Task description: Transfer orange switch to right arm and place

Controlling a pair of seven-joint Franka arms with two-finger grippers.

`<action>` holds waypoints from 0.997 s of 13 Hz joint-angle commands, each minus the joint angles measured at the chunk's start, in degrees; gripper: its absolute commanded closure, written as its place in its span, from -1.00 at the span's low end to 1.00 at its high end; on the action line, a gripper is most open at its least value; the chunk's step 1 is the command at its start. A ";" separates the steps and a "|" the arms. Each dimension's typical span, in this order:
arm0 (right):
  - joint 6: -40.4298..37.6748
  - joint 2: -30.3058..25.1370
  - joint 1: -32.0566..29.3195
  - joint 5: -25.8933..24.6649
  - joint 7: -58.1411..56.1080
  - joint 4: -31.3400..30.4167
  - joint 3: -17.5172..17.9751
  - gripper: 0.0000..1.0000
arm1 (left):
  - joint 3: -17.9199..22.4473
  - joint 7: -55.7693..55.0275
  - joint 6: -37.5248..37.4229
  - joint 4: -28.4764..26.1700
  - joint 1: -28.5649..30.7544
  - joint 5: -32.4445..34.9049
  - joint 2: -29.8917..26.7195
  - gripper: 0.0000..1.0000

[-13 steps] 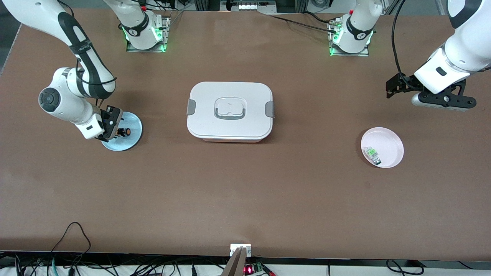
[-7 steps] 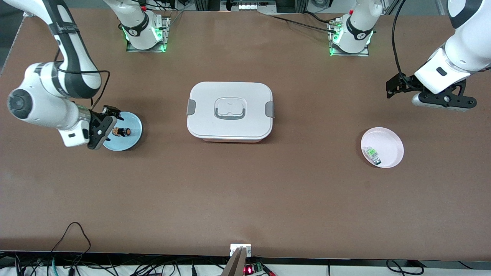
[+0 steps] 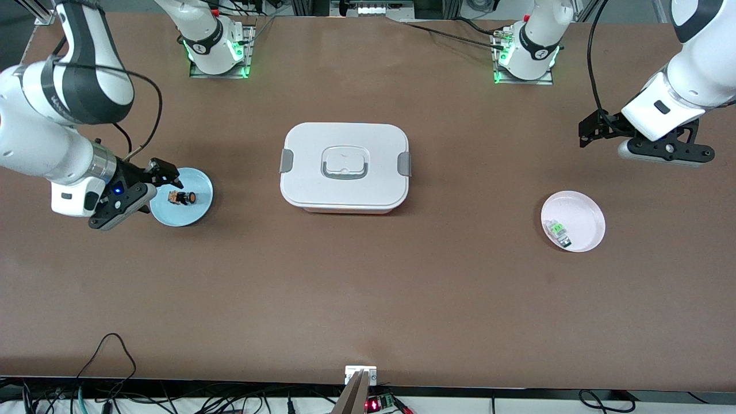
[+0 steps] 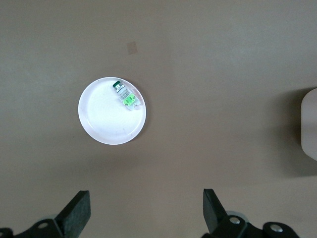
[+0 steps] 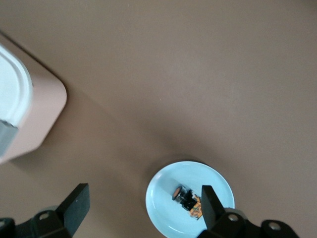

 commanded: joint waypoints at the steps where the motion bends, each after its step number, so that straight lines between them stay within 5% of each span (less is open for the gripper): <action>1: -6.77 -0.88 1.10 -0.98 12.12 4.57 0.81 -1.00 | -0.21 -0.18 -0.17 0.15 0.27 0.43 -0.34 -1.00; 4: -14.78 -1.22 2.67 -1.86 28.20 10.21 0.91 -1.00 | -0.21 -0.18 -0.17 0.15 0.27 0.43 -0.34 -1.00; 6: -18.92 -3.32 4.26 -7.11 32.73 11.01 0.12 -1.00 | -0.21 -0.18 -0.17 0.15 0.27 0.43 -0.34 -1.00; 7: -20.33 -4.38 6.44 -7.75 32.82 11.01 -3.01 -1.00 | -0.21 -0.10 -0.17 0.15 0.27 0.43 -0.34 -1.00; 9: -20.61 -5.62 12.94 -7.75 32.12 11.01 -14.77 -1.00 | -0.21 -0.18 -0.17 0.15 0.27 0.43 -0.34 -1.00; 13: -20.34 -8.17 12.79 -7.84 26.96 11.10 -22.27 -1.00 | -0.21 -0.18 -0.17 0.15 0.27 0.43 -0.34 -1.00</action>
